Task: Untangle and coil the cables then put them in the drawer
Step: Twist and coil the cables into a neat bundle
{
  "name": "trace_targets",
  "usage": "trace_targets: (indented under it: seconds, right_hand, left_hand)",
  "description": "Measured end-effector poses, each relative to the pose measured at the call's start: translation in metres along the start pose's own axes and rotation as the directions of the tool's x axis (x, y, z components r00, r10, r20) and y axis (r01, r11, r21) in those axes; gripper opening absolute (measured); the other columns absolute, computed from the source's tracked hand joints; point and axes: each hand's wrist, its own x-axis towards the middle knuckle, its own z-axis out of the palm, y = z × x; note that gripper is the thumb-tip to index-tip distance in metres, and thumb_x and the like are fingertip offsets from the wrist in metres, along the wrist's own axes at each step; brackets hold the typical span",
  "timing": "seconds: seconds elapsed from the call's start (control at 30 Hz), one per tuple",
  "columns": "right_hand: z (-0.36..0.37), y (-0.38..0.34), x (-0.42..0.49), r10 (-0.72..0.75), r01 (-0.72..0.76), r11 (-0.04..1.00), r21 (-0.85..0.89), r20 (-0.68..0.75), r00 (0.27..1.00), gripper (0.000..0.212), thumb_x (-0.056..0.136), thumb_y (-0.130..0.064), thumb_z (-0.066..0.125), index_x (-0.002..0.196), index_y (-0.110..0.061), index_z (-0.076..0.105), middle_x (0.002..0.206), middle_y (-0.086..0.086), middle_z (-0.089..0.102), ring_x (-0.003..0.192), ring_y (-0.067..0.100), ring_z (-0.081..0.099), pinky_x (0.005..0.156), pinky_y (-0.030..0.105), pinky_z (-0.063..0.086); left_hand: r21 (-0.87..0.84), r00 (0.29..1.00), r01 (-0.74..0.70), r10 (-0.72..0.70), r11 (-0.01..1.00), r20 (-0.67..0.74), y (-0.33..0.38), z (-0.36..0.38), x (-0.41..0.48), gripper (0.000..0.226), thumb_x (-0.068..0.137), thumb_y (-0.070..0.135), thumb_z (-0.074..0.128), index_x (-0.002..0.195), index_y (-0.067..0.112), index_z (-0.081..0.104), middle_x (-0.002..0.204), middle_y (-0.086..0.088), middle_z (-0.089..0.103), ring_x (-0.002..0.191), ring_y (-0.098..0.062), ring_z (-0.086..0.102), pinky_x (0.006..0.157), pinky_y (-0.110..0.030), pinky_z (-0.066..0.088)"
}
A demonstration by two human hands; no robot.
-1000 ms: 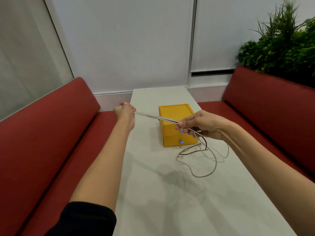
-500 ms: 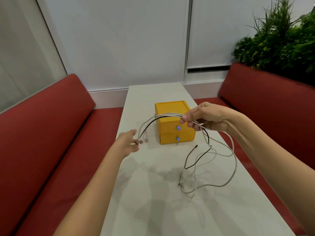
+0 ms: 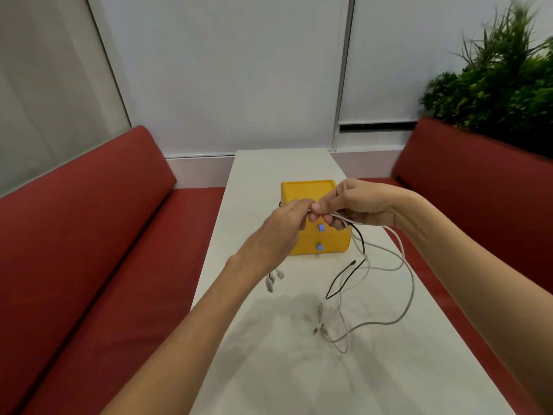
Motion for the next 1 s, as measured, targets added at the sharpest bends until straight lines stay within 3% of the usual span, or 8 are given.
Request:
trace_targets:
  seconds: [0.13,0.27,0.33,0.43,0.53,0.7,0.87,1.0]
  right_hand:
    - [0.007,-0.003,-0.01,-0.212,0.164,0.942,-0.292,-0.143,0.967,0.027,0.091,-0.032,0.062,0.11,-0.014,0.067,0.086,0.002,0.071,0.076,0.014,0.068,0.078,0.027,0.053]
    - [0.032,0.004,-0.009,-0.534,0.243,0.683,-0.689,-0.245,0.809,0.016,0.092,-0.028,0.059,0.107,-0.023,0.057,0.078,-0.009,0.065,0.071,0.009,0.06,0.066,0.025,0.046]
    - [0.032,0.015,0.003,-0.582,0.142,0.597,-0.789,-0.305,0.754,0.015,0.099,-0.018,0.044,0.105,-0.019,0.057,0.078,-0.006,0.067,0.066,0.014,0.058,0.063,0.03,0.04]
    - [0.011,0.033,0.019,-0.522,-0.138,0.47,-0.872,-0.4,0.753,0.024,0.096,-0.005,0.037,0.107,-0.016,0.055,0.095,-0.004,0.07,0.088,0.023,0.062,0.075,0.031,0.028]
    - [-0.007,0.053,0.029,-0.433,-0.244,0.53,-0.812,-0.506,0.746,0.025,0.093,-0.001,0.038,0.106,-0.015,0.054,0.11,-0.004,0.067,0.102,0.026,0.061,0.081,0.036,0.031]
    - [-0.017,0.086,0.048,-0.288,-0.323,0.579,-0.748,-0.558,0.778,0.022,0.094,-0.008,0.035,0.105,-0.016,0.053,0.112,0.009,0.065,0.098,0.035,0.059,0.073,0.036,0.036]
    - [-0.028,0.118,0.047,-0.142,-0.299,0.73,-0.615,-0.564,0.813,0.019,0.098,-0.018,0.033,0.089,-0.022,0.048,0.106,0.011,0.065,0.094,0.033,0.059,0.083,0.044,0.048]
    - [-0.027,0.137,0.043,-0.071,-0.254,0.822,-0.509,-0.535,0.842,0.028,0.1,-0.018,0.03,0.08,-0.021,0.049,0.098,0.014,0.064,0.085,0.027,0.059,0.08,0.038,0.047]
  left_hand:
    - [0.047,0.993,0.049,-0.043,0.998,-0.105,-0.002,-0.01,0.005,0.029,0.092,-0.007,0.037,0.109,0.002,0.059,0.081,-0.001,0.046,0.069,-0.022,0.044,0.063,-0.034,0.041]
    - [0.075,0.982,0.086,-0.072,0.993,-0.175,0.001,-0.025,0.013,0.028,0.095,-0.008,0.039,0.113,0.005,0.057,0.092,-0.003,0.052,0.078,-0.018,0.044,0.068,-0.019,0.028]
    - [0.073,0.972,0.127,-0.109,0.989,-0.208,0.0,-0.032,0.019,0.029,0.093,-0.009,0.038,0.112,0.001,0.057,0.091,-0.006,0.052,0.079,-0.022,0.046,0.07,-0.022,0.03]
    - [0.069,0.945,0.217,-0.191,0.974,-0.265,-0.016,-0.044,0.024,0.034,0.087,-0.016,0.035,0.108,-0.003,0.059,0.092,-0.019,0.06,0.084,-0.033,0.056,0.069,-0.023,0.03]
    - [0.055,0.904,0.31,-0.276,0.949,-0.327,-0.034,-0.05,0.02,0.03,0.09,-0.014,0.035,0.105,-0.004,0.059,0.1,-0.021,0.065,0.092,-0.036,0.06,0.067,-0.019,0.027]
    - [-0.002,0.821,0.388,-0.347,0.922,-0.454,-0.036,-0.067,0.011,0.028,0.095,-0.008,0.036,0.109,-0.005,0.061,0.106,-0.02,0.068,0.094,-0.037,0.06,0.065,-0.016,0.023]
    - [-0.047,0.677,0.469,-0.393,0.882,-0.623,-0.053,-0.102,0.009,0.029,0.098,0.006,0.036,0.104,-0.001,0.064,0.091,-0.021,0.068,0.083,-0.039,0.061,0.072,-0.037,0.041]
    - [-0.136,0.609,0.474,-0.436,0.87,-0.662,-0.056,-0.112,0.012,0.031,0.098,0.008,0.034,0.101,0.007,0.066,0.075,-0.003,0.059,0.071,-0.021,0.054,0.067,-0.025,0.039]
